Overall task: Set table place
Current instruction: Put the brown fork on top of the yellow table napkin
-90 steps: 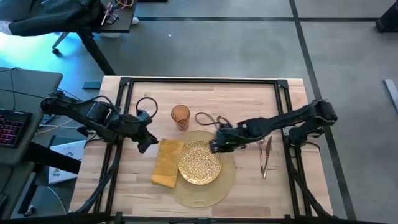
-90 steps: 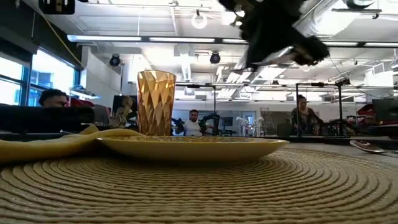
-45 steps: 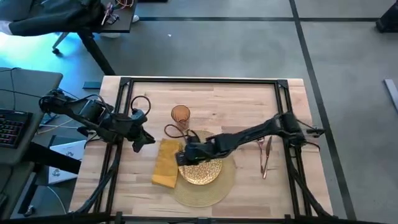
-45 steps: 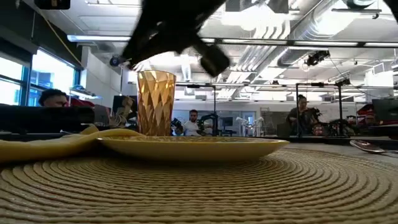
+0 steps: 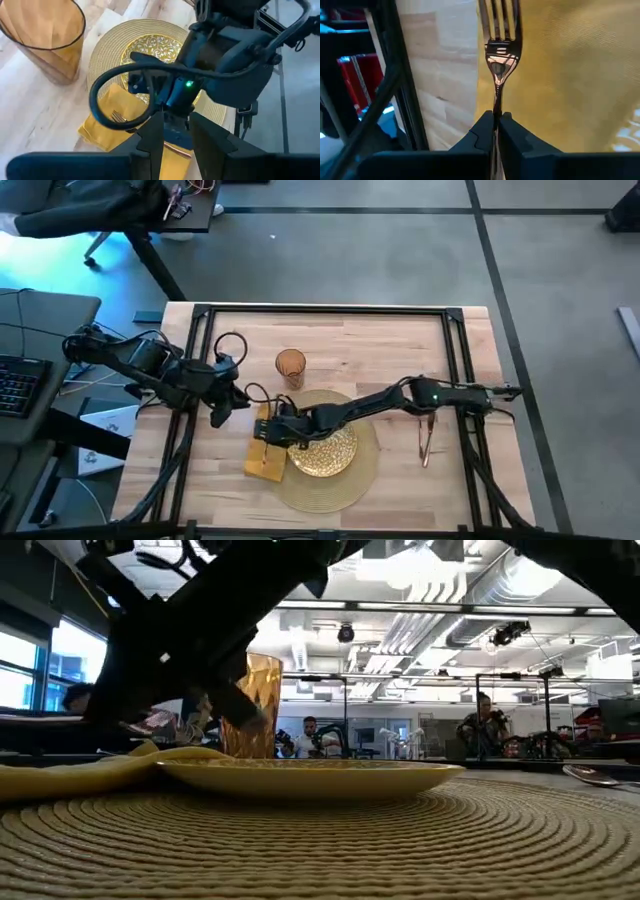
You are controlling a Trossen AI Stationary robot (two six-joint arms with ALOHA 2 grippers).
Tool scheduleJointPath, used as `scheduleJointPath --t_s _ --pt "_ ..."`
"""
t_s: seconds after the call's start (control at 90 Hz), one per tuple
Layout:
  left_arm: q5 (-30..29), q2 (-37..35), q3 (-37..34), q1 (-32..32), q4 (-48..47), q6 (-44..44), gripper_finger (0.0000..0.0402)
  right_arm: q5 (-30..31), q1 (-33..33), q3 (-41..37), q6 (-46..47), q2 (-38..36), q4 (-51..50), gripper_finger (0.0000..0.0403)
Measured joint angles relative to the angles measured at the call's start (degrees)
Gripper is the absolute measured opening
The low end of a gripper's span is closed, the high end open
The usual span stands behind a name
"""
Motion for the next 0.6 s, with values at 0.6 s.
scheduleJointPath --t_s 0.6 --pt "0.08 0.0 0.02 0.0 0.0 4.71 0.0078 0.33 -0.03 -0.44 2.57 0.2 -3.82 0.0024"
